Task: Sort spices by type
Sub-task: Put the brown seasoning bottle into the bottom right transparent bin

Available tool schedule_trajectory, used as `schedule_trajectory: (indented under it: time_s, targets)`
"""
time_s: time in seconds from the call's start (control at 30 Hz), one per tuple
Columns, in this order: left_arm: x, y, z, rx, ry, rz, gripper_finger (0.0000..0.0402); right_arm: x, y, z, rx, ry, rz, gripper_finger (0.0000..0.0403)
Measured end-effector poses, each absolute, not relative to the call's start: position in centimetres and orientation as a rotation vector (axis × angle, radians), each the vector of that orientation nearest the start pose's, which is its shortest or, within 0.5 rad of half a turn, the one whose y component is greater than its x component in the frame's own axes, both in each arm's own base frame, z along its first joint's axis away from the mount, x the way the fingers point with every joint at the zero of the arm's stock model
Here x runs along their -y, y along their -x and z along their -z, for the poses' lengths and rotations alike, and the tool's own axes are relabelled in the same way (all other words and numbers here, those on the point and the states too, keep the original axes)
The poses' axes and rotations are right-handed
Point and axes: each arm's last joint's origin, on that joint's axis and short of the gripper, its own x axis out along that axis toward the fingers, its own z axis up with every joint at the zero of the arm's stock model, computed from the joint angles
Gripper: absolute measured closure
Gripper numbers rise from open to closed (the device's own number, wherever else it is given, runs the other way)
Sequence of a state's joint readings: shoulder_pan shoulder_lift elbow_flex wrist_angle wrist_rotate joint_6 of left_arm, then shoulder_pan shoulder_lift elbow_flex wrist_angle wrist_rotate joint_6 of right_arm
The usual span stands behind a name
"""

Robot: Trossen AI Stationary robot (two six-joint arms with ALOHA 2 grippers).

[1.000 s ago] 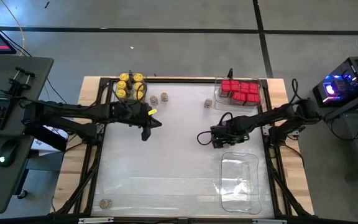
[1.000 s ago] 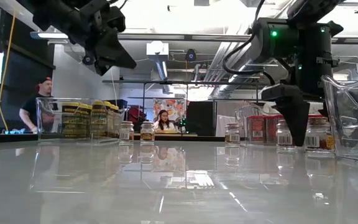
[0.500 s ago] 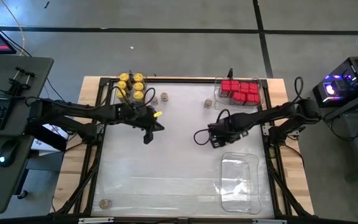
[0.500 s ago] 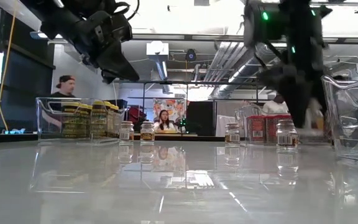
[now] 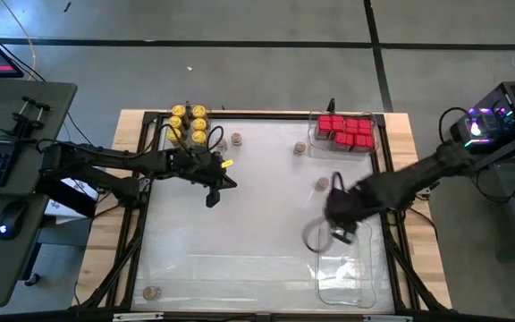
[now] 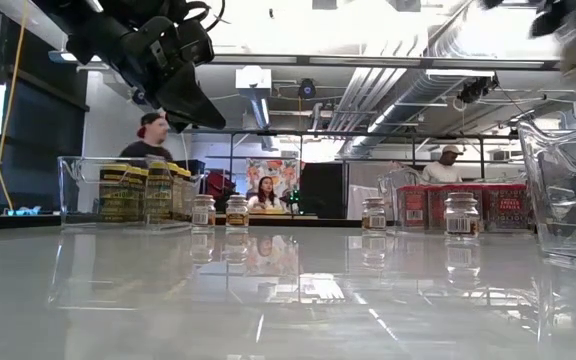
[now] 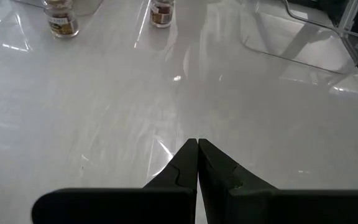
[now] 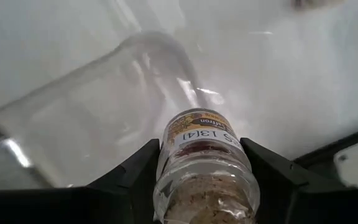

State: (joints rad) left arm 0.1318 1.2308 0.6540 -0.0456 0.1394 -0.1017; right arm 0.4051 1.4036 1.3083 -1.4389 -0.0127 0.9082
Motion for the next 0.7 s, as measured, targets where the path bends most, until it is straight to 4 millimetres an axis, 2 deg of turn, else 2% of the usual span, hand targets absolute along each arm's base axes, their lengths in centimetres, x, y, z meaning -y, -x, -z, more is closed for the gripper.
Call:
schedule_trajectory:
  time_s: [0.13,0.2,0.3,0.47,0.7]
  targets:
    - [-2.9,-24.7,-21.3,-0.617,0.184,-0.025,0.0402,-11.3,-18.0,-31.8,-1.435,-0.455,0.272,0.0215]
    - [-2.9,-24.7,-21.3,-0.616,0.183,-0.026,0.0402,-12.2,-17.0,-31.4,-1.431,-0.426,0.217,0.0215]
    - [-2.9,-24.7,-21.3,-0.616,0.187,-0.029,0.0402,-13.5,-16.2,-29.5,-1.480,-0.355,0.154,0.0215]
    - [-2.9,-24.7,-21.3,-0.615,0.251,-0.050,0.0401,-15.0,-16.4,-25.1,-1.470,-0.372,0.079,0.0215]
    - [-2.9,-24.7,-21.3,-0.615,0.276,-0.059,0.0402,-14.4,-15.6,-20.5,-1.524,-0.329,0.128,0.0185]
